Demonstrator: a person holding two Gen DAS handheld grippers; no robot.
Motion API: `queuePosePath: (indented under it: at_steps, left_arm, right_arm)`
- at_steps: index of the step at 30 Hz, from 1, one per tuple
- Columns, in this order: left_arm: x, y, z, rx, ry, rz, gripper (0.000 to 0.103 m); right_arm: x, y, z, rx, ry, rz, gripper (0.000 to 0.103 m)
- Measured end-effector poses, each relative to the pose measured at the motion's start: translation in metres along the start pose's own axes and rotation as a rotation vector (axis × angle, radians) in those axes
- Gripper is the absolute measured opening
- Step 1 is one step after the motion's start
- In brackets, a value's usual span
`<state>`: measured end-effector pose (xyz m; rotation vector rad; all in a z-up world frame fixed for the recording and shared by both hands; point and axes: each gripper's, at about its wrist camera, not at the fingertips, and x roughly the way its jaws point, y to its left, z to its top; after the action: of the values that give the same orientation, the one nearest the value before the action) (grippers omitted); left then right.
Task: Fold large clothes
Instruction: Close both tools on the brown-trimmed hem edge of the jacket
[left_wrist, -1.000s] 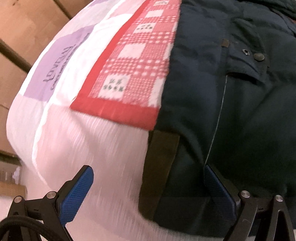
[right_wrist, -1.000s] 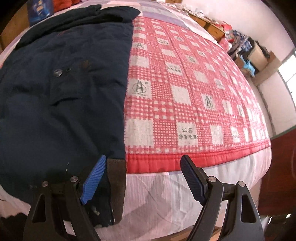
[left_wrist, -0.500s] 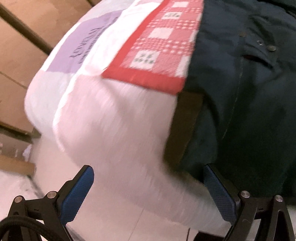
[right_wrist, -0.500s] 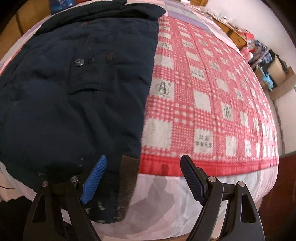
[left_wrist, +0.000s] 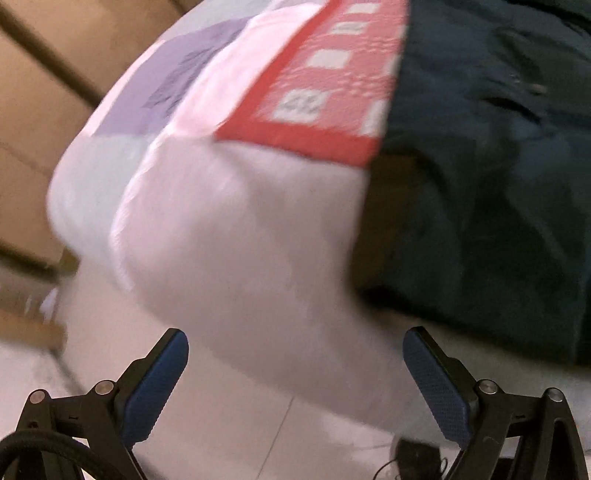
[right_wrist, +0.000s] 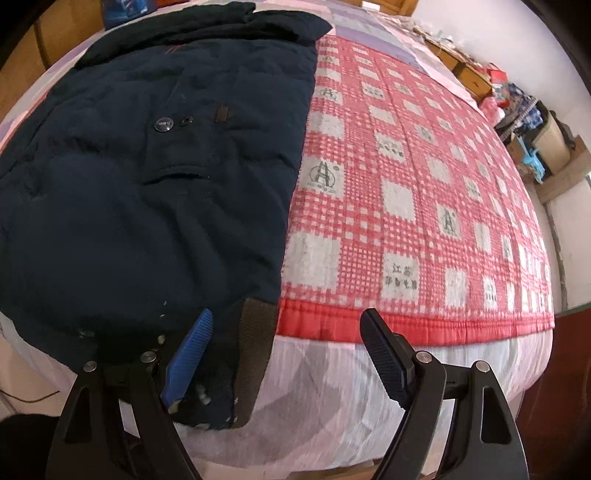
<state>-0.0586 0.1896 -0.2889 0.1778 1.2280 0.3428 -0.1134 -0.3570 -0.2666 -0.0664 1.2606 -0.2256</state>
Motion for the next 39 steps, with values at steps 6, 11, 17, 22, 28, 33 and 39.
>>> queuePosePath:
  at_steps: [6,11,17,22,28,33,39]
  left_arm:
    - [-0.002,0.000,0.031,-0.011,-0.156,-0.024,0.098]
    - [-0.008,0.011,0.063,-0.051,-0.247,-0.071,0.098]
    - [-0.003,-0.011,0.094,0.034,-0.284,-0.115,0.098]
    - [0.000,-0.007,0.093,0.016,-0.269,-0.139,0.098]
    - [0.006,-0.003,0.088,0.023,-0.254,-0.129,0.098]
    - [0.007,0.002,0.087,-0.001,-0.256,-0.137,0.098]
    - [0.008,0.000,0.076,0.025,-0.267,-0.140,0.097]
  right_arm:
    - [-0.023,0.014,-0.017,0.050,-0.027,-0.060,0.084]
    - [-0.041,0.026,-0.038,0.106,-0.061,-0.150,0.084]
    - [-0.044,0.029,-0.064,0.190,-0.061,-0.189,0.084]
    - [-0.050,0.029,-0.084,0.224,-0.071,-0.222,0.084]
    - [-0.037,0.041,-0.094,0.192,-0.056,-0.216,0.084]
    - [-0.023,0.033,-0.067,0.239,-0.127,-0.228,0.084]
    - [-0.016,0.004,-0.065,0.402,-0.151,-0.236,0.082]
